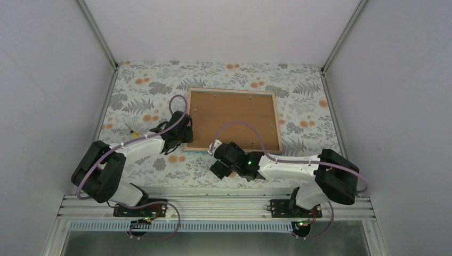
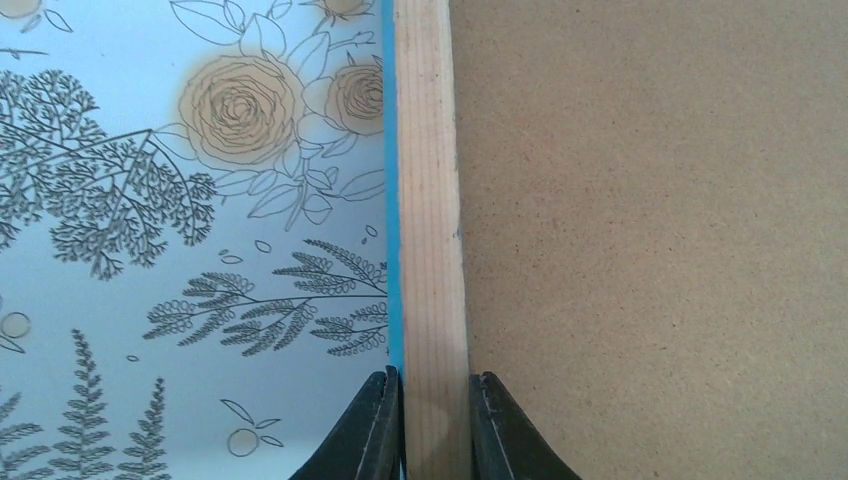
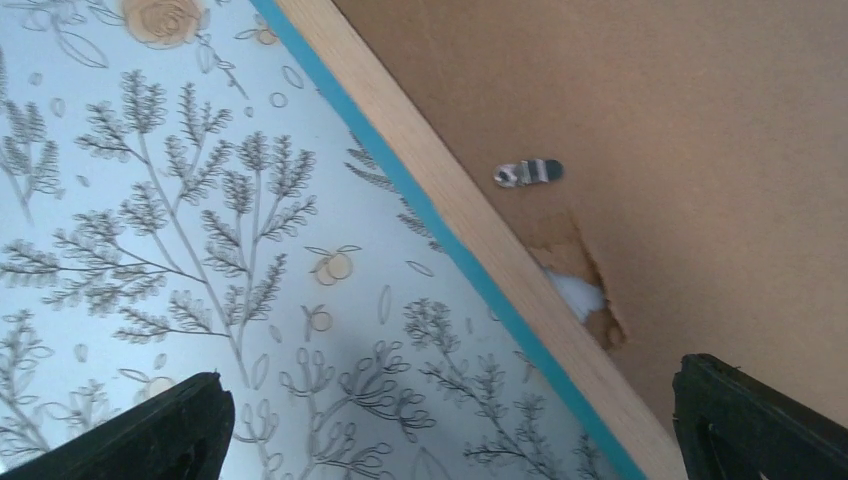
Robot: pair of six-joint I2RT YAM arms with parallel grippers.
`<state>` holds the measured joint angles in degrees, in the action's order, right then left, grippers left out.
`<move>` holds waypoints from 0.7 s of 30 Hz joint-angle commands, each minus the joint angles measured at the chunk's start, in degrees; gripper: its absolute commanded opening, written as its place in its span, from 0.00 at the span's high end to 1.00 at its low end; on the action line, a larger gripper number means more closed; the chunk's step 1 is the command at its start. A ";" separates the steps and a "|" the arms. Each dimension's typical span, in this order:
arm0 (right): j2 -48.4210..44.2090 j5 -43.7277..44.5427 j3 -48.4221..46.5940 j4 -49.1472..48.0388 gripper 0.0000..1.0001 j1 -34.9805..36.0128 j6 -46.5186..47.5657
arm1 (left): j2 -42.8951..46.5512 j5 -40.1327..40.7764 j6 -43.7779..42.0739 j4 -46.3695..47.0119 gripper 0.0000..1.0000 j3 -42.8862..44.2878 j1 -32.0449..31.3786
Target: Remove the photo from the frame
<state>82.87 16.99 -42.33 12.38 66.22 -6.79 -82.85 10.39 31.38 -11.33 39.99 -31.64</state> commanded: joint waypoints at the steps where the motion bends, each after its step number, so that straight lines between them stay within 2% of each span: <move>1: -0.23 8.46 -1.62 1.95 0.00 1.42 4.23 | 2.75 0.36 -2.89 0.86 0.89 3.13 1.10; 4: 0.80 13.61 -1.74 1.73 0.00 2.71 6.56 | 3.21 0.17 -3.69 0.01 0.89 3.67 1.56; 12: 11.88 30.72 -1.80 -0.80 0.05 6.26 10.88 | 4.75 0.32 -4.93 -1.94 0.89 5.17 1.95; 19: 15.64 38.66 -0.60 -8.19 0.09 6.47 16.24 | 5.96 0.19 -5.70 -3.17 0.89 5.70 2.17; 21: 16.23 39.84 0.13 -10.94 0.13 6.47 18.69 | 6.03 -0.07 -6.00 -3.29 0.89 5.84 2.28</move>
<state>97.86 49.36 -43.62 8.27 72.31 6.61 -78.98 10.66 26.24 -16.82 42.87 -29.63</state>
